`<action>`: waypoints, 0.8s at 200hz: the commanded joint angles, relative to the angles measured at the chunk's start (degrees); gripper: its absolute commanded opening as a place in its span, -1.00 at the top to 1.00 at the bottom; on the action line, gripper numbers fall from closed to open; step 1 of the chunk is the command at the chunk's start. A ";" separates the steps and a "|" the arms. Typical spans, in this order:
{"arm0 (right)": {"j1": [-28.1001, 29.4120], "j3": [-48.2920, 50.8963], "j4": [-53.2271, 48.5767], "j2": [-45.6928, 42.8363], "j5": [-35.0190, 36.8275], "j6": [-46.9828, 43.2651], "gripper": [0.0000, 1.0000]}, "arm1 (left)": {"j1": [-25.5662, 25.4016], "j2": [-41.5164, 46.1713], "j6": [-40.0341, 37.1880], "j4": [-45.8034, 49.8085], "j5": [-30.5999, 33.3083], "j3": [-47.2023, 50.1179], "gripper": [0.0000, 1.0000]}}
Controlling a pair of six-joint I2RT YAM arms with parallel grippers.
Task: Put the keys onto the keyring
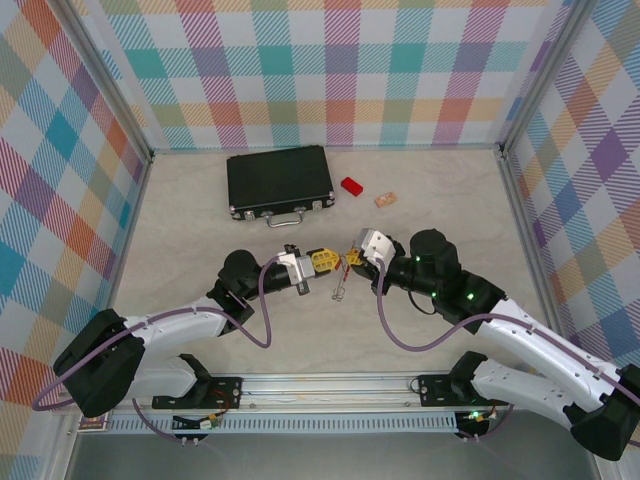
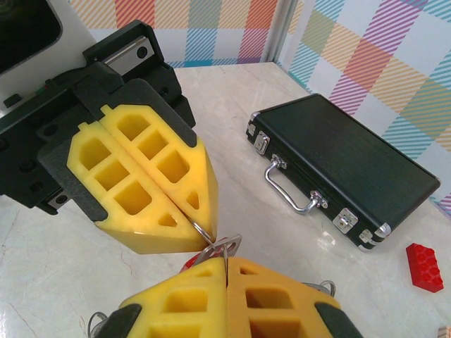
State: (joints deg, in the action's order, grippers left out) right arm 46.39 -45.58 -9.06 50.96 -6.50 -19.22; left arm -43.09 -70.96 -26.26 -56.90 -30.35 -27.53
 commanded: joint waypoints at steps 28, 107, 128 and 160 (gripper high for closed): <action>-0.45 -1.25 1.51 0.27 -1.74 0.41 1.00 | -0.76 1.23 -0.65 0.03 -0.11 0.02 1.00; -0.42 -1.37 1.48 0.56 -2.82 0.24 1.00 | -0.77 1.42 -0.96 0.48 0.41 0.02 1.00; -0.42 -1.26 1.57 0.26 -2.12 0.24 1.00 | -0.72 1.62 -1.42 0.49 1.07 0.24 1.00; -0.38 -0.93 1.77 -0.42 -1.50 0.06 1.00 | -0.79 2.18 -2.29 0.40 2.92 0.72 1.00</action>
State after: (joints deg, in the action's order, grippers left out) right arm 46.06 -45.58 -9.08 51.64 -7.51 -19.27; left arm -43.11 -70.43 -26.87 -55.94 -29.26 -27.53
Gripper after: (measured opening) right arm 0.048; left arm 0.045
